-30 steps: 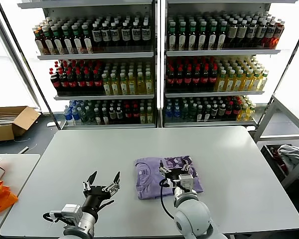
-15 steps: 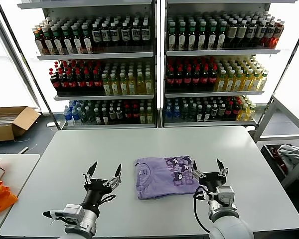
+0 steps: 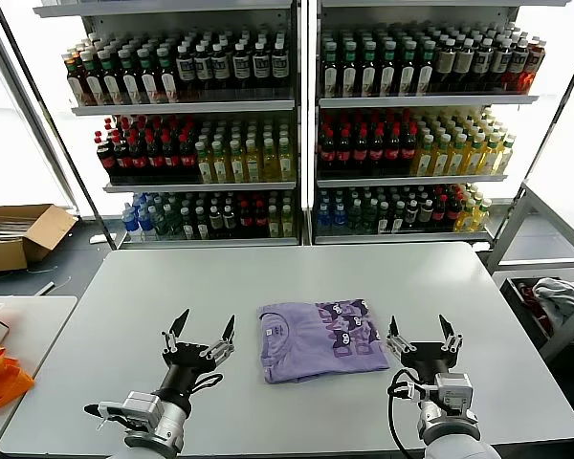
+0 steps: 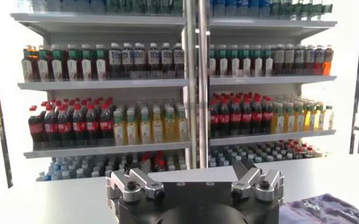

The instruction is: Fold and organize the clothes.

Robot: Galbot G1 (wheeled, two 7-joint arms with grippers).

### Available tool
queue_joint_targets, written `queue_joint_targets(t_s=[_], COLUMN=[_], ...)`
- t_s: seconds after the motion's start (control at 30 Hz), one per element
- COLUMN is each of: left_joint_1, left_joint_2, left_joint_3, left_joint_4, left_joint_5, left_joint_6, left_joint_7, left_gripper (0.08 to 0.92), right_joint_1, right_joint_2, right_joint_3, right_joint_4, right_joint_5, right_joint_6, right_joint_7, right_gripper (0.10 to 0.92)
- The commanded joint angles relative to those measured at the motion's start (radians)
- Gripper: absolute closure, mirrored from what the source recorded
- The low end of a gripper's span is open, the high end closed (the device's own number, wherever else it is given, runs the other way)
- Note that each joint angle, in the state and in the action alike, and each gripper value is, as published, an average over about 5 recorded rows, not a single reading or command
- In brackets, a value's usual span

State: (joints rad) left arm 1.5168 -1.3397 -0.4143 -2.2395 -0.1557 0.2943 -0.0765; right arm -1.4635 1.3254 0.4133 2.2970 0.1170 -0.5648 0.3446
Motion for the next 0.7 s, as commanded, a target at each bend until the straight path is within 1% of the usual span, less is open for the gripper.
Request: queue_joint_targets(t_s=[0.03, 0.17, 0.37, 0.7], left_joint_1=[-0.002, -0.005, 0.007, 0.020], left_joint_2=[0.014, 0.012, 0.013, 0.007], left_joint_3=[-0.010, -0.006, -0.010, -0.009], left_joint_4=[0.010, 0.013, 0.006, 0.001], left_joint_5=[-0.021, -0.023, 0.014, 0.019], left_joint_6=[-0.012, -0.014, -0.019, -0.020], left_joint_7=[0.002, 0.001, 0.031, 0.032], left_gripper=[0.177, 0.177, 0.177, 0.177], right_joint_1=[-0.036, -0.038, -0.036, -0.040], right_joint_2=[0.015, 0.012, 0.010, 0.019], right_joint_3=[0.026, 0.023, 0.024, 0.003], right_joint_4=[0.027, 0.029, 0.027, 0.030], right_joint_5=[-0.022, -0.025, -0.029, -0.030], right_joint_6=[0.002, 0.003, -0.002, -0.002], right_joint_7=[-0.005, -0.007, -0.017, -0.021], right_gripper=[0.203, 0.203, 0.203, 0.203])
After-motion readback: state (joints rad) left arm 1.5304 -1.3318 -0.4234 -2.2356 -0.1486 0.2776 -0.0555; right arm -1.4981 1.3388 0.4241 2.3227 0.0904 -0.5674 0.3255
